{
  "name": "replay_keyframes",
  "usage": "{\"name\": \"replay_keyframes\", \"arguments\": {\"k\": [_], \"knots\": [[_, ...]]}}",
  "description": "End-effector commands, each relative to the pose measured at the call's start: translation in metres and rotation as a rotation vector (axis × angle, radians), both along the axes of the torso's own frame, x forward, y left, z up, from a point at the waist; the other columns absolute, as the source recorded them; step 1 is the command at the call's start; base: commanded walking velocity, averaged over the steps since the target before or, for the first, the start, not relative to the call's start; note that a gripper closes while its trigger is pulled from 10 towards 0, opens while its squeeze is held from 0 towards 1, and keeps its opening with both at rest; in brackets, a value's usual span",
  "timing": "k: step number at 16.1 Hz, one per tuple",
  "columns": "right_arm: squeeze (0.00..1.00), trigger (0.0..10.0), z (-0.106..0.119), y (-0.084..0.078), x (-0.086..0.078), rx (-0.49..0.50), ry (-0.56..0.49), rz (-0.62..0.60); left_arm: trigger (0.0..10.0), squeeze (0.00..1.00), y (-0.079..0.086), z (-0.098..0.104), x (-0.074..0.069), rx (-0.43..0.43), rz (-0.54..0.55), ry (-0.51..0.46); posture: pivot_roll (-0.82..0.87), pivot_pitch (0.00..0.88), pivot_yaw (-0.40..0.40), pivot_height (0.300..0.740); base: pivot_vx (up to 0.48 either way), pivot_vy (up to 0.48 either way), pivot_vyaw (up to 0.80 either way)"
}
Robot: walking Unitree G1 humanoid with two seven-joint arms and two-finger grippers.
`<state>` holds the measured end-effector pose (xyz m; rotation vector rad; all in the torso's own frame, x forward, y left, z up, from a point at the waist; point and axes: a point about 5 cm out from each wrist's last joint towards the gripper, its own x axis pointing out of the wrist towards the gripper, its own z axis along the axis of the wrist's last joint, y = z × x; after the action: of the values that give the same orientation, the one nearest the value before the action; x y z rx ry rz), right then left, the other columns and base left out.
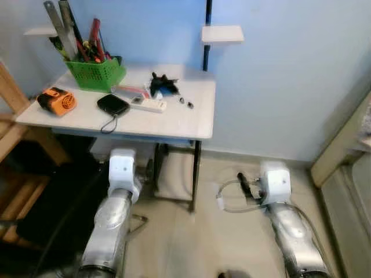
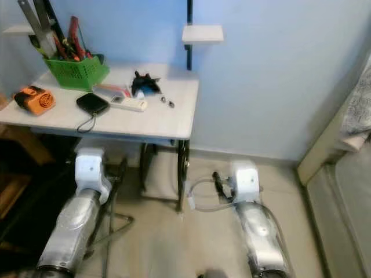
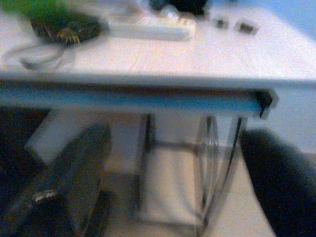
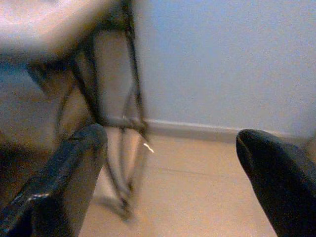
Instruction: Clean up the room
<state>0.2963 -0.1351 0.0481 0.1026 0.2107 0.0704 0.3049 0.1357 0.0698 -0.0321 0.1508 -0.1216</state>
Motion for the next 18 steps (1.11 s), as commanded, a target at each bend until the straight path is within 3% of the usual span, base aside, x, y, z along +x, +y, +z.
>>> {"name": "replay_keyframes", "arguments": {"k": [1, 2, 4, 5, 6, 7, 8, 9, 10, 12, 13, 14, 15, 16, 17, 18], "knots": [[0.00, 10.0, 0.024, 0.021, 0.018, 0.056, -0.082, 0.032, 10.0, 0.00, -0.024, 0.032, 0.020, -0.022, -0.103, -0.096, -0.17, 0.000, 0.082, 0.740, 0.000, 0.000, 0.00], [0.00, 10.0, 0.029, 0.026, 0.023, 0.114, -0.094, 0.029, 10.0, 0.00, -0.027, 0.044, 0.030, -0.034, -0.121, -0.120, -0.17, 0.000, 0.071, 0.740, 0.000, 0.000, 0.00], [0.00, 10.0, 0.025, 0.024, 0.021, 0.063, -0.077, 0.052, 10.0, 0.00, -0.021, 0.033, 0.026, -0.052, -0.101, -0.101, -0.17, 0.000, 0.061, 0.740, 0.000, 0.000, 0.00], [0.00, 10.0, 0.027, 0.023, 0.021, 0.041, -0.094, 0.056, 10.0, 0.09, -0.020, 0.029, 0.024, -0.050, -0.097, -0.088, -0.17, 0.000, 0.054, 0.740, 0.000, 0.000, 0.00], [1.00, 10.0, 0.029, 0.015, 0.015, -0.041, -0.145, 0.040, 10.0, 1.00, -0.011, 0.026, 0.018, -0.064, -0.073, -0.096, -0.17, 0.000, 0.055, 0.740, 0.000, 0.000, 0.00], [1.00, 10.0, 0.012, -0.005, -0.002, -0.118, -0.088, 0.021, 10.0, 1.00, 0.002, 0.011, 0.004, -0.016, -0.071, -0.055, -0.17, 0.000, 0.049, 0.740, 0.000, 0.000, 0.00], [1.00, 10.0, 0.001, -0.011, -0.005, -0.076, -0.033, -0.013, 10.0, 1.00, 0.001, 0.004, 0.007, 0.052, -0.101, -0.007, -0.16, 0.000, 0.047, 0.740, 0.000, 0.000, 0.00], [1.00, 10.0, 0.005, -0.006, -0.001, -0.052, -0.055, -0.025, 10.0, 1.00, -0.002, 0.009, 0.012, 0.143, -0.094, -0.021, -0.17, 0.000, 0.050, 0.740, 0.000, 0.000, 0.00], [1.00, 10.0, 0.009, 0.004, 0.001, -0.059, -0.074, 0.012, 10.0, 1.00, -0.007, 0.010, 0.011, 0.133, -0.095, -0.018, -0.17, 0.000, 0.050, 0.740, 0.000, 0.000, 0.00], [1.00, 10.0, 0.014, 0.008, 0.002, -0.008, -0.093, 0.033, 10.0, 1.00, -0.006, 0.025, 0.013, 0.092, -0.077, -0.120, -0.17, 0.000, 0.036, 0.740, 0.000, 0.000, 0.00], [1.00, 10.0, 0.011, 0.003, 0.002, -0.052, -0.076, 0.018, 10.0, 1.00, -0.004, 0.021, 0.011, 0.086, -0.074, -0.108, -0.17, 0.000, 0.032, 0.740, 0.000, 0.000, 0.00], [1.00, 10.0, 0.010, 0.001, 0.003, -0.038, -0.070, 0.009, 10.0, 1.00, -0.004, 0.018, 0.013, 0.138, -0.044, -0.084, -0.17, 0.000, 0.029, 0.740, 0.000, 0.000, 0.00], [1.00, 10.0, 0.014, 0.006, 0.006, -0.065, -0.089, 0.043, 10.0, 1.00, -0.006, 0.014, 0.014, 0.136, -0.050, -0.044, -0.17, 0.000, 0.043, 0.740, 0.000, 0.000, 0.00], [1.00, 10.0, 0.016, 0.014, 0.012, -0.109, -0.083, 0.086, 10.0, 0.00, -0.005, 0.011, 0.017, 0.128, -0.094, 0.013, -0.17, 0.000, 0.060, 0.740, 0.000, 0.000, -0.49], [0.00, 10.0, 0.016, 0.019, 0.015, -0.079, -0.057, 0.084, 10.0, 0.00, -0.004, 0.020, 0.020, 0.119, -0.085, -0.050, -0.17, 0.000, 0.063, 0.740, 0.000, 0.000, -0.77], [0.00, 10.0, 0.017, 0.022, 0.015, -0.084, -0.071, 0.095, 10.0, 0.00, -0.007, 0.023, 0.023, 0.109, -0.094, -0.061, -0.17, 0.000, 0.065, 0.740, 0.000, 0.000, -0.77]]}}
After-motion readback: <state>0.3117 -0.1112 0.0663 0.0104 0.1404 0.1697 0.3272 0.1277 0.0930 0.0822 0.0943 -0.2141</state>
